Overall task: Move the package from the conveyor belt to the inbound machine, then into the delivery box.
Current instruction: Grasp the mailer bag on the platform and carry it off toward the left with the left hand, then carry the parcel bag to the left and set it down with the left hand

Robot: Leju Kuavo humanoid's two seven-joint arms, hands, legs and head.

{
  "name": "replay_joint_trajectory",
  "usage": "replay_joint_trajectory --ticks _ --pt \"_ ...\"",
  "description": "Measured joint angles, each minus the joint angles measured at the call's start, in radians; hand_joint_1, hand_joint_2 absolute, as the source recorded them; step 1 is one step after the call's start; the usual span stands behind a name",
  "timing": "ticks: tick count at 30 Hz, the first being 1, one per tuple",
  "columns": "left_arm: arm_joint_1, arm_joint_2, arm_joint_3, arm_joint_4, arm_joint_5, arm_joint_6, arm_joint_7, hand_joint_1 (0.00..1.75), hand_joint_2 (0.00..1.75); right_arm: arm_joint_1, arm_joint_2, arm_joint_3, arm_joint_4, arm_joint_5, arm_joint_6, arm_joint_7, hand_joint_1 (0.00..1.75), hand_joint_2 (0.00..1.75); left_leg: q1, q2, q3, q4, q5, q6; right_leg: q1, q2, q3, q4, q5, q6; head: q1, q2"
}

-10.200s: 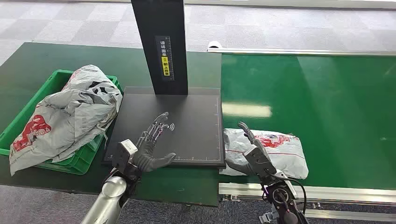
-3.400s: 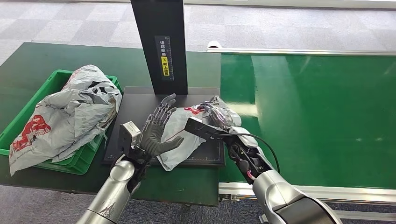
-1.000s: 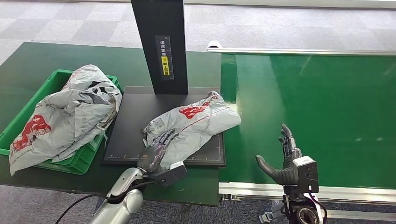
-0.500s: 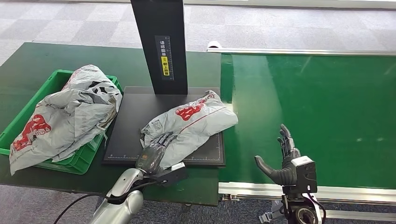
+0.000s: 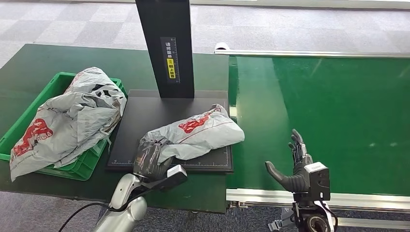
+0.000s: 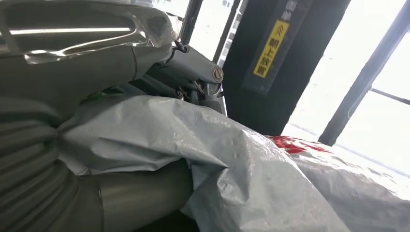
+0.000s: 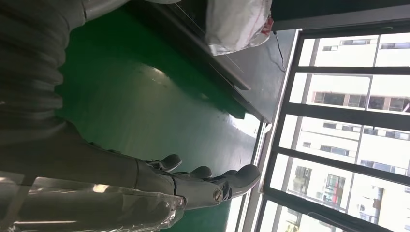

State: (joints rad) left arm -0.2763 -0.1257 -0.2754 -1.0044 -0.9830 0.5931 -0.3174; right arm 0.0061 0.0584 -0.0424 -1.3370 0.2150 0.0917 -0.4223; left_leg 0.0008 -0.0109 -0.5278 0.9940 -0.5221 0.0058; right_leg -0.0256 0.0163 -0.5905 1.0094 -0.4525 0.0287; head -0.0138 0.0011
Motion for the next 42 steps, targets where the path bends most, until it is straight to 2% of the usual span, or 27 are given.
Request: replay_joint_trajectory --ticks 7,9,14,19,22,29,33,36,40,42 --pt "0.0 -0.006 0.003 -0.001 0.044 0.05 -0.024 1.75 1.75 0.006 0.0 -0.005 -0.004 -0.008 -0.001 0.0 0.0 1.75 0.0 0.0 -0.001 0.0 0.0 0.0 0.0 0.0 0.0 0.0 0.0 0.0 0.0 0.0" --pt "0.001 -0.006 0.003 -0.009 0.117 0.062 -0.068 1.75 1.75 0.008 0.0 -0.006 -0.004 -0.014 -0.001 -0.001 0.0 1.75 0.0 0.0 -0.001 0.0 0.0 0.0 0.0 0.0 0.0 0.0 0.0 0.0 0.0 0.0" --pt "0.016 -0.011 0.002 -0.077 0.331 0.091 -0.282 1.75 1.75 0.011 -0.002 -0.008 -0.004 -0.03 -0.002 -0.003 0.0 1.75 0.0 0.0 -0.001 0.0 0.0 0.0 0.0 0.0 0.0 0.0 0.0 0.0 0.0 0.0" --pt "0.044 -0.013 0.0 -0.196 0.46 0.101 -0.367 1.75 1.75 0.011 -0.006 -0.01 -0.004 -0.044 -0.006 -0.008 0.0 1.75 0.0 0.0 -0.001 0.0 0.0 0.0 0.0 0.0 -0.001 0.0 0.0 0.0 0.0 0.0" --pt "0.06 -0.012 -0.005 -0.307 0.514 0.103 -0.378 1.75 1.75 0.011 -0.011 -0.01 -0.004 -0.053 -0.01 -0.015 0.0 1.75 0.0 0.0 -0.001 0.0 0.0 0.0 0.0 0.0 -0.001 0.0 0.0 0.0 0.0 0.0" --pt "0.086 -0.01 -0.009 -0.442 0.52 0.104 -0.381 1.75 1.75 0.011 -0.016 -0.01 -0.004 -0.058 -0.015 -0.017 0.0 1.75 0.0 0.0 -0.001 0.0 0.0 0.0 0.0 0.0 0.0 0.0 0.0 0.0 0.0 0.0" --pt "0.116 -0.014 -0.004 -0.598 0.484 0.104 -0.382 1.75 1.75 0.008 -0.023 -0.009 -0.001 -0.072 -0.017 -0.019 0.0 1.75 0.0 0.0 -0.002 0.0 0.0 0.0 0.0 0.0 -0.001 0.0 0.0 0.0 0.0 0.0" --pt "0.133 -0.03 0.019 -0.741 0.399 0.104 -0.384 1.75 1.75 0.004 -0.03 -0.003 0.003 -0.085 -0.019 -0.019 0.0 1.75 0.0 0.0 -0.002 0.0 0.0 0.0 0.0 0.0 -0.001 0.0 0.0 0.0 0.0 0.0" --pt "0.136 -0.069 0.094 -0.927 0.199 0.104 -0.384 1.75 1.75 0.001 -0.035 0.007 0.008 -0.092 -0.021 -0.019 0.0 1.75 0.0 0.0 -0.002 0.0 0.0 0.0 0.0 0.0 -0.001 0.0 0.0 0.0 0.0 0.0" --pt "0.136 -0.084 0.123 -0.988 0.166 0.104 -0.384 1.75 1.75 0.0 -0.036 0.011 0.01 -0.093 -0.022 -0.019 0.0 1.75 0.0 0.0 -0.002 0.0 0.0 0.0 0.0 0.0 -0.001 0.0 0.0 0.0 0.0 0.0"
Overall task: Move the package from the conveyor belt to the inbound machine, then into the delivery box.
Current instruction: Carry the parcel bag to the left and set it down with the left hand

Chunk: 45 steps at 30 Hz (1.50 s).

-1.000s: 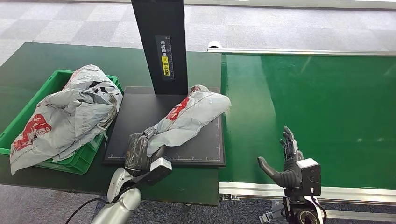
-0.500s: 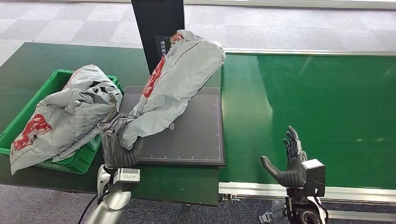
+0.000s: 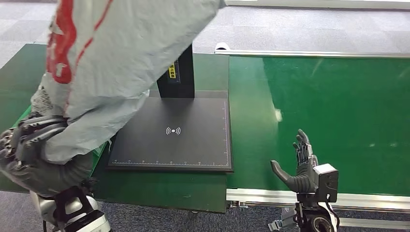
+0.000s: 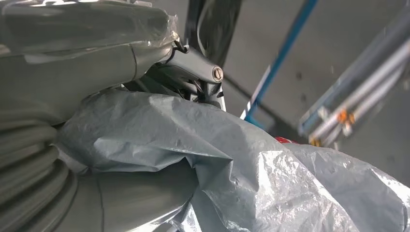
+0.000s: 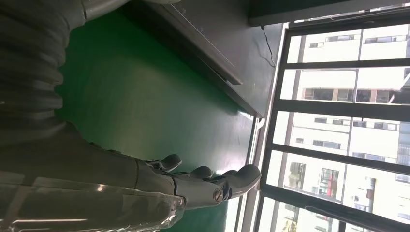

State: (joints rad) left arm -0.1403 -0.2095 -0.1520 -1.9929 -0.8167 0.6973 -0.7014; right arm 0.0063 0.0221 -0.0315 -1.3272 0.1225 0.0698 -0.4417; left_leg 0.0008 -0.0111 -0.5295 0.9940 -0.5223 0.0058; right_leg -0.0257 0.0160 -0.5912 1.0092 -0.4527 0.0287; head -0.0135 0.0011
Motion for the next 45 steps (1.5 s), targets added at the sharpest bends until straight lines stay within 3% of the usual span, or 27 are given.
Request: replay_joint_trajectory --ticks 6,18,20,22,26,28,35,45 --pt "-0.004 -0.025 0.062 -0.098 -0.065 0.0 0.0 1.75 1.75 0.001 0.0 0.002 0.002 -0.001 -0.008 0.0 0.0 1.75 0.0 0.0 0.001 0.0 0.0 0.0 0.0 0.0 0.0 0.0 0.0 0.0 0.0 0.0" --pt "-0.062 -0.06 0.326 -0.088 -0.359 0.0 0.007 1.75 1.75 0.06 0.016 0.001 -0.041 0.036 -0.034 0.032 0.0 1.75 0.0 -0.001 0.001 0.0 0.0 0.0 0.0 -0.001 0.0 0.0 -0.001 0.0 0.0 0.0" --pt "-0.068 -0.076 0.367 0.012 -0.491 -0.001 0.073 1.75 1.75 0.079 0.023 -0.004 -0.067 0.052 -0.033 0.04 0.0 1.75 -0.001 -0.002 0.001 0.0 0.0 0.0 0.0 -0.002 0.001 0.0 -0.001 0.001 0.0 0.0" --pt "-0.07 -0.082 0.396 0.155 -0.61 -0.005 0.214 1.75 1.75 0.092 0.03 -0.011 -0.087 0.069 -0.025 0.039 0.0 1.75 -0.001 -0.001 0.002 0.0 0.0 0.0 -0.001 -0.001 0.001 0.0 -0.001 0.001 0.0 0.0" --pt "-0.073 -0.042 0.375 0.441 -0.575 -0.053 0.545 1.75 1.75 0.091 0.039 -0.024 -0.103 0.093 0.015 0.039 0.0 1.75 -0.001 0.001 0.002 0.0 0.0 0.0 0.0 0.001 0.001 0.0 0.0 0.0 0.0 0.0" --pt "-0.071 -0.008 0.341 0.539 -0.517 -0.074 0.632 1.75 1.75 0.077 0.042 -0.025 -0.1 0.099 0.024 0.039 0.0 1.75 0.0 0.002 0.002 0.0 0.0 0.0 0.0 0.002 0.001 0.0 0.0 0.0 0.0 0.0" --pt "-0.074 0.059 0.28 0.687 -0.476 -0.111 0.676 1.75 1.75 0.042 0.048 -0.025 -0.087 0.106 0.032 0.039 0.0 1.75 0.0 0.001 0.002 0.0 0.0 0.0 0.0 0.001 0.001 0.0 0.0 0.0 0.0 0.0" --pt "-0.082 0.094 0.253 0.745 -0.456 -0.106 0.688 1.75 1.75 0.008 0.051 -0.025 -0.057 0.111 0.034 0.039 0.0 1.75 0.0 0.001 0.004 0.0 0.0 0.0 0.0 0.001 0.003 0.0 0.0 0.0 0.0 0.0"
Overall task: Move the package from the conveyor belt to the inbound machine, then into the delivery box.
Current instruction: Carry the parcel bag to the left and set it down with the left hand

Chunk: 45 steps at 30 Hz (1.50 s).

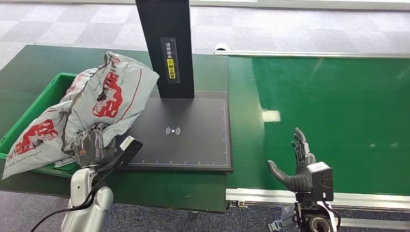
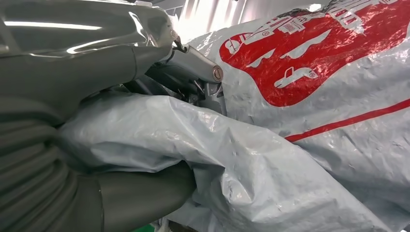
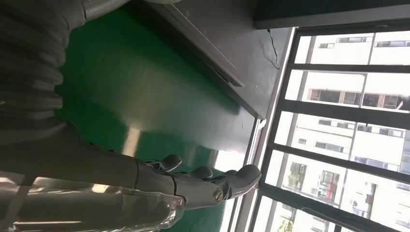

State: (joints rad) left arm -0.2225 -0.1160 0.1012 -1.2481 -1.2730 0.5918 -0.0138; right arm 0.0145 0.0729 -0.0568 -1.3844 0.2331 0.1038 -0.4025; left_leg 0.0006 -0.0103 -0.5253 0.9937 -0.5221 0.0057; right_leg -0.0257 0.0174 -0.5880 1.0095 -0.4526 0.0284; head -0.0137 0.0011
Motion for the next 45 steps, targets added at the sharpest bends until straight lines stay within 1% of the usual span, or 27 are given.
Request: replay_joint_trajectory --ticks 2,3,4,5,7,8,9,10,11,14,16,19,21,25,28,30,31,32,33,34,36,37,38,39,40,45 --pt "0.0 0.002 0.001 0.001 0.016 0.03 -0.019 1.75 1.75 -0.004 0.0 0.0 0.005 0.0 0.0 0.0 0.0 1.75 0.0 0.0 0.0 0.0 0.0 0.0 0.0 0.0 0.0 0.0 0.0 0.0 0.0 0.0" --pt "0.001 -0.001 0.007 -0.006 0.032 0.051 -0.056 1.75 1.75 -0.007 0.0 0.0 0.008 0.0 0.0 0.0 0.0 1.75 0.0 0.0 0.0 0.0 0.0 0.0 0.0 0.0 0.0 0.0 0.0 0.0 0.0 0.0" --pt "0.003 -0.01 0.023 -0.024 0.065 0.072 -0.126 1.75 1.75 -0.009 0.0 0.0 0.011 0.0 0.0 0.0 0.0 1.75 0.001 0.0 0.0 0.0 0.0 0.0 0.0 0.0 0.0 0.001 0.0 0.0 0.0 0.0" --pt "0.002 -0.028 0.053 -0.051 0.111 0.088 -0.23 1.75 1.75 -0.011 0.001 0.001 0.015 -0.001 0.0 -0.001 0.0 1.75 0.001 0.0 -0.001 0.0 0.0 0.0 0.0 0.0 0.0 0.001 0.0 0.0 0.0 0.0" --pt "-0.008 -0.08 0.15 -0.12 0.222 0.105 -0.494 1.75 1.75 -0.016 0.001 0.003 0.024 -0.003 -0.001 -0.002 0.0 1.75 0.001 0.0 -0.001 0.0 0.001 0.0 0.0 0.0 -0.001 0.001 0.0 0.0 0.0 0.0" --pt "-0.014 -0.106 0.201 -0.151 0.26 0.108 -0.609 1.75 1.75 -0.019 0.001 0.004 0.028 -0.004 -0.001 -0.002 0.0 1.75 0.0 0.0 -0.001 0.0 0.001 0.0 0.0 0.0 -0.001 0.001 0.0 0.0 0.0 0.0" --pt "-0.019 -0.125 0.244 -0.177 0.283 0.109 -0.685 1.75 1.75 -0.021 0.001 0.006 0.032 -0.005 -0.002 -0.002 0.0 1.75 0.0 0.0 -0.001 0.0 0.001 0.0 0.0 0.0 -0.001 0.001 0.0 0.0 0.0 0.0" --pt "-0.021 -0.141 0.277 -0.198 0.292 0.109 -0.719 1.75 1.75 -0.023 0.002 0.008 0.036 -0.005 -0.002 -0.002 0.0 1.75 0.0 0.0 -0.001 0.0 0.0 0.0 0.0 0.0 -0.001 0.001 0.0 0.0 0.0 0.0" --pt "-0.022 -0.155 0.304 -0.217 0.295 0.109 -0.723 1.75 1.75 -0.025 0.002 0.009 0.039 -0.006 -0.002 -0.003 0.0 1.75 0.0 0.0 -0.002 0.0 0.0 0.0 0.0 0.0 -0.002 0.0 0.0 0.0 0.0 0.0" --pt "-0.024 -0.183 0.358 -0.256 0.305 0.109 -0.695 1.75 1.75 -0.029 0.002 0.011 0.046 -0.006 -0.004 -0.003 0.0 1.75 0.0 0.0 -0.003 0.0 0.0 0.0 0.0 0.0 -0.002 0.0 0.0 0.0 0.0 0.0" --pt "-0.022 -0.194 0.376 -0.291 0.335 0.109 -0.69 1.75 1.75 -0.032 0.002 0.014 0.051 -0.008 -0.01 -0.007 0.0 1.75 0.0 0.0 -0.003 0.0 0.0 0.0 0.0 0.0 -0.003 0.0 0.0 0.0 0.0 0.0" --pt "-0.029 -0.206 0.399 -0.365 0.385 0.109 -0.69 1.75 1.75 -0.033 0.001 0.02 0.061 -0.017 -0.025 -0.019 0.0 1.75 0.0 0.0 -0.003 0.0 0.0 0.0 0.0 0.0 -0.003 0.0 0.0 0.0 0.0 0.0" --pt "-0.042 -0.206 0.425 -0.399 0.384 0.109 -0.689 1.75 1.75 -0.033 0.001 0.024 0.067 -0.022 -0.032 -0.022 0.0 1.75 0.0 0.0 -0.003 0.0 0.0 0.0 0.0 0.0 -0.003 0.0 0.0 0.0 0.0 0.0" --pt "-0.07 -0.198 0.469 -0.455 0.329 0.109 -0.688 1.75 1.75 -0.032 -0.001 0.027 0.074 -0.024 -0.034 -0.023 0.0 1.75 0.0 0.0 -0.003 0.0 0.0 0.0 0.0 0.0 -0.003 0.0 0.0 0.0 0.0 0.0" --pt "-0.093 -0.192 0.491 -0.47 0.273 0.109 -0.687 1.75 1.75 -0.031 -0.001 0.028 0.076 -0.027 -0.036 -0.023 0.0 1.75 0.0 0.0 -0.003 0.0 0.0 0.0 0.0 -0.001 -0.003 0.0 0.0 0.0 0.0 0.0" --pt "-0.117 -0.188 0.515 -0.446 0.189 0.109 -0.68 1.75 1.75 -0.027 -0.001 0.027 0.076 -0.028 -0.042 -0.019 0.0 1.75 0.0 -0.001 -0.003 0.0 0.0 0.0 0.0 -0.001 -0.003 0.0 0.0 0.0 0.0 0.0" --pt "-0.13 -0.186 0.531 -0.423 0.126 0.108 -0.664 1.75 1.75 -0.023 -0.001 0.027 0.074 -0.028 -0.044 -0.016 0.0 1.75 0.0 -0.001 -0.003 0.0 0.0 0.0 0.0 -0.001 -0.003 0.0 0.0 0.0 0.0 0.0" --pt "-0.142 -0.184 0.543 -0.393 0.054 0.108 -0.627 1.75 1.75 -0.019 -0.001 0.027 0.071 -0.026 -0.046 -0.013 0.0 1.75 0.0 -0.001 -0.002 0.0 0.001 0.0 0.0 -0.001 -0.003 0.0 0.0 0.0 0.0 0.0" --pt "-0.151 -0.179 0.549 -0.36 -0.015 0.107 -0.56 1.75 1.75 -0.015 -0.001 0.027 0.067 -0.024 -0.044 -0.009 0.0 1.75 0.0 -0.001 -0.002 0.0 0.001 0.0 0.0 -0.001 -0.003 0.0 0.0 0.0 0.0 0.0" --pt "-0.155 -0.169 0.544 -0.321 -0.068 0.107 -0.466 1.75 1.75 -0.012 -0.001 0.026 0.061 -0.02 -0.04 -0.005 0.0 1.75 0.0 0.0 -0.002 0.0 0.001 0.0 0.0 -0.001 -0.003 0.0 0.0 0.0 0.0 0.0" --pt "-0.157 -0.133 0.507 -0.234 -0.12 0.106 -0.262 1.75 1.75 -0.007 0.0 0.024 0.052 -0.014 -0.029 0.002 0.0 1.75 0.0 0.001 -0.002 0.0 0.001 0.0 0.0 0.0 -0.003 0.0 0.0 0.0 0.0 0.0" --pt "-0.155 -0.112 0.483 -0.196 -0.124 0.106 -0.187 1.75 1.75 -0.005 0.0 0.022 0.047 -0.011 -0.025 0.005 0.0 1.75 0.0 0.001 -0.002 0.0 0.001 0.0 0.0 0.0 -0.003 0.0 0.0 0.0 0.0 0.0" --pt "-0.154 -0.093 0.462 -0.167 -0.124 0.106 -0.143 1.75 1.75 -0.004 0.0 0.02 0.044 -0.01 -0.023 0.006 0.0 1.75 0.0 0.0 -0.002 0.0 0.001 0.0 0.001 0.0 -0.003 0.0 0.0 0.0 0.0 0.0" --pt "-0.153 -0.079 0.444 -0.145 -0.124 0.106 -0.12 1.75 1.75 -0.003 0.0 0.018 0.042 -0.009 -0.021 0.007 0.0 1.75 0.0 0.0 -0.003 0.0 0.001 0.0 0.001 0.0 -0.003 0.001 0.0 0.0 0.0 0.0" --pt "-0.152 -0.067 0.429 -0.126 -0.124 0.106 -0.115 1.75 1.75 -0.003 0.0 0.017 0.04 -0.008 -0.02 0.007 0.0 1.75 0.0 0.0 -0.003 0.0 0.001 0.0 0.001 0.0 -0.003 0.001 0.0 0.0 0.0 0.0" --pt "-0.151 -0.025 0.382 -0.051 -0.124 0.107 -0.112 1.75 1.75 0.0 0.0 0.016 0.035 -0.007 -0.018 0.008 0.0 1.75 0.0 0.0 -0.003 0.0 0.001 0.0 0.0 0.0 -0.003 0.0 0.0 0.0 0.0 0.0"
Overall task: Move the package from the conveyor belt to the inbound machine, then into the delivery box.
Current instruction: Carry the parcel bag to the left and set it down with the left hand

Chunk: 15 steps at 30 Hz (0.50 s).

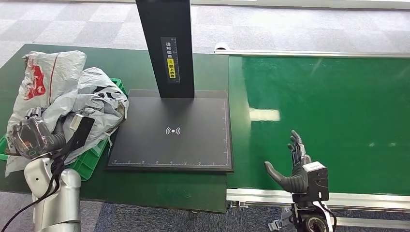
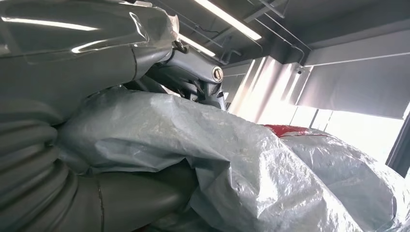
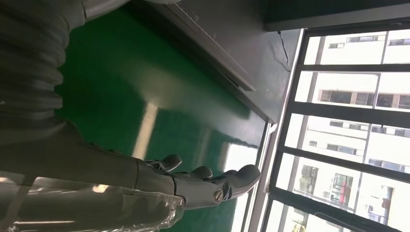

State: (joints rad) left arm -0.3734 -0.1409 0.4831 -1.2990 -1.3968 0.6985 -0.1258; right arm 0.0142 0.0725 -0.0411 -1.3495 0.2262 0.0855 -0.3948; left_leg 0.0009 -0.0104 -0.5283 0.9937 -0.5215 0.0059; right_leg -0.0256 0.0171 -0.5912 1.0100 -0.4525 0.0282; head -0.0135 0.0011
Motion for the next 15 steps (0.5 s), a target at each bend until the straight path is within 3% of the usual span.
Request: replay_joint_trajectory --ticks 3,8,12,13,15 --pt "0.0 0.015 -0.015 0.023 -0.001 -0.008 0.011 1.75 1.75 0.002 0.0 -0.003 -0.001 0.001 0.002 0.0 0.0 1.75 0.0 0.0 0.0 0.0 0.0 0.0 0.0 0.0 0.0 0.0 0.0 0.0 0.0 0.0" --pt "-0.006 0.05 -0.077 0.085 0.012 -0.07 0.126 1.75 1.75 0.009 0.003 -0.013 -0.01 0.009 0.005 0.003 0.0 1.75 0.0 0.0 0.0 0.0 0.0 0.0 0.0 0.0 0.0 0.0 0.0 0.0 0.0 0.0" --pt "-0.013 0.076 -0.126 0.114 0.089 -0.077 0.153 1.75 1.75 0.017 0.006 -0.022 -0.023 0.015 0.008 0.008 0.0 1.75 0.0 0.0 0.001 0.0 0.0 0.0 0.0 0.0 0.001 0.0 0.0 0.0 0.0 0.0" --pt "-0.013 0.082 -0.136 0.116 0.106 -0.078 0.154 1.65 1.75 0.019 0.007 -0.024 -0.026 0.017 0.009 0.008 0.0 1.75 0.0 0.0 0.001 0.0 0.0 0.0 0.0 0.0 0.001 0.0 0.0 0.0 0.0 0.0" --pt "-0.012 0.091 -0.153 0.118 0.137 -0.064 0.139 0.95 1.75 0.021 0.009 -0.027 -0.03 0.019 0.013 0.009 0.0 1.75 0.0 0.0 0.001 0.0 0.0 0.0 0.0 0.0 0.001 0.0 0.0 0.0 0.0 0.0"
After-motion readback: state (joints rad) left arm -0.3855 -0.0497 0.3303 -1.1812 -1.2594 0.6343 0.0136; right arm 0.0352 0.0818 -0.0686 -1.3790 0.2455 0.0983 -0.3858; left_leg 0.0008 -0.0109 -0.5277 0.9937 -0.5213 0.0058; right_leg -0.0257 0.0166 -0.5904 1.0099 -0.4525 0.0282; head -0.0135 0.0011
